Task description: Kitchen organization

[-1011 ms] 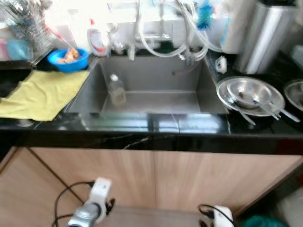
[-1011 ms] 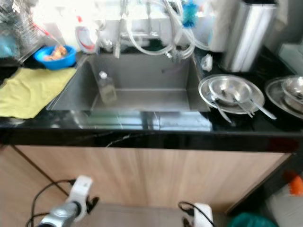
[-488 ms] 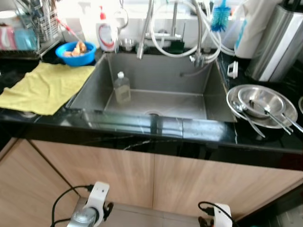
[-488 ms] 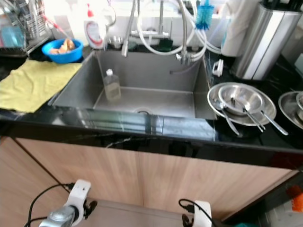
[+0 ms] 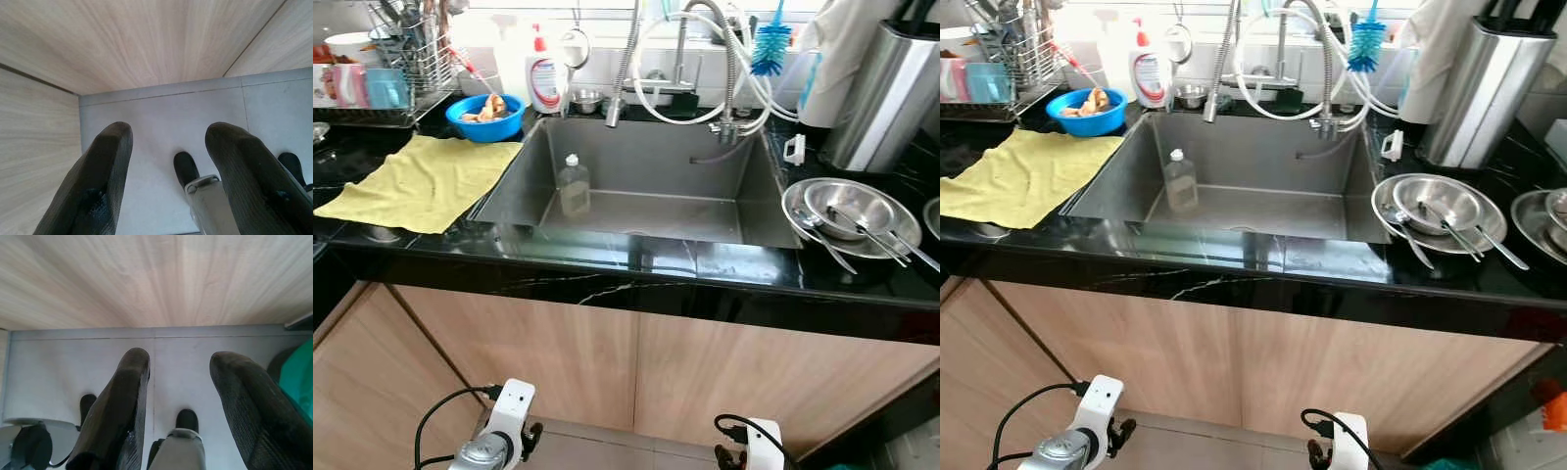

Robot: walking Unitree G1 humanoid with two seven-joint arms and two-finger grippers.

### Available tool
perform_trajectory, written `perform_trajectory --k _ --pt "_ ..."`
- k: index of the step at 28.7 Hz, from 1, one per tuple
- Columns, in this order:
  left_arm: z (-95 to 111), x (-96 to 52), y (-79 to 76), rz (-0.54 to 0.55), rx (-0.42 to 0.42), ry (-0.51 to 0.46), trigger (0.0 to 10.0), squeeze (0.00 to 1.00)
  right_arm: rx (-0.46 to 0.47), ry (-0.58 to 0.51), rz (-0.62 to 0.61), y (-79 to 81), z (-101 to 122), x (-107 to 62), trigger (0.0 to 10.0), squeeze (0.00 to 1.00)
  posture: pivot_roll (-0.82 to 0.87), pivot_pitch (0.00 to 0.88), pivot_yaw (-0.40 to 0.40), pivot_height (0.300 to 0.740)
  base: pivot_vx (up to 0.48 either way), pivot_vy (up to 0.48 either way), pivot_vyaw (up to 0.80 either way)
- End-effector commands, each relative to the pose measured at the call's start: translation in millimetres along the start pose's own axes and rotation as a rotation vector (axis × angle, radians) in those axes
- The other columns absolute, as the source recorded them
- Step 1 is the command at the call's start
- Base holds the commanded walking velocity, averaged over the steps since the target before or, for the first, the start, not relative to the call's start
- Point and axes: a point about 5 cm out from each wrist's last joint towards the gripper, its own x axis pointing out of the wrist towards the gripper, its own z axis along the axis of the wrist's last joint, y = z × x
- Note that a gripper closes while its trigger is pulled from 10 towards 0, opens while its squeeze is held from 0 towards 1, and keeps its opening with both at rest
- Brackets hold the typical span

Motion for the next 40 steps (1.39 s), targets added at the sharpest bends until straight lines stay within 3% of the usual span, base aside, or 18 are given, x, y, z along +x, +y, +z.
perform_trajectory --k 1,7,10,13,19,22,24,37,40 --pt "2 -0.1 2.2 -0.004 0.020 -0.003 10.0 0.00 0.012 -0.015 -0.009 -0.6 2 0.0 10.0 0.00 0.02 0.000 0.012 0.740 0.000 0.000 0.00" --pt "0 -4.2 18.0 0.020 0.050 -0.017 10.0 0.00 -0.037 -0.017 -0.026 -2.1 3 0.2 10.0 0.00 0.02 0.000 0.013 0.740 0.000 0.000 0.00" --pt "-2 -6.4 22.9 0.026 0.059 -0.021 10.0 0.00 -0.016 -0.025 -0.043 -2.9 3 -0.1 10.0 0.00 0.02 0.000 0.011 0.740 0.000 0.000 0.00" --pt "-1 -10.6 35.1 0.058 0.070 -0.066 10.0 0.00 -0.010 -0.047 -0.067 -4.7 4 -0.8 10.0 0.00 0.02 0.000 0.002 0.740 0.000 0.000 0.00" --pt "6 -13.4 41.9 0.068 0.081 -0.131 10.0 0.00 -0.042 -0.073 -0.074 -6.1 5 -1.6 10.0 0.00 0.01 0.000 -0.001 0.740 0.000 0.000 0.00" --pt "9 -14.9 43.9 0.079 0.075 -0.172 10.0 0.00 -0.038 -0.243 -0.105 -31.3 24 -9.8 10.0 0.00 0.00 0.000 0.001 0.740 0.000 0.000 0.00" --pt "10 -16.1 44.5 0.081 0.073 -0.196 10.0 0.00 -0.040 -0.280 -0.114 -37.4 25 -13.3 10.0 0.00 0.00 0.000 0.001 0.740 0.000 0.000 0.00" --pt "2 -29.1 54.5 0.117 0.058 -0.294 10.0 0.00 -0.090 -0.379 -0.115 -40.3 12 -30.2 10.0 0.00 -0.01 0.000 -0.006 0.740 0.000 0.000 0.00" --pt "6 -34.8 60.1 0.144 0.031 -0.363 10.0 0.00 -0.154 -0.427 -0.099 -36.4 17 -35.1 10.0 0.00 -0.02 0.000 -0.006 0.740 0.000 0.000 0.00"
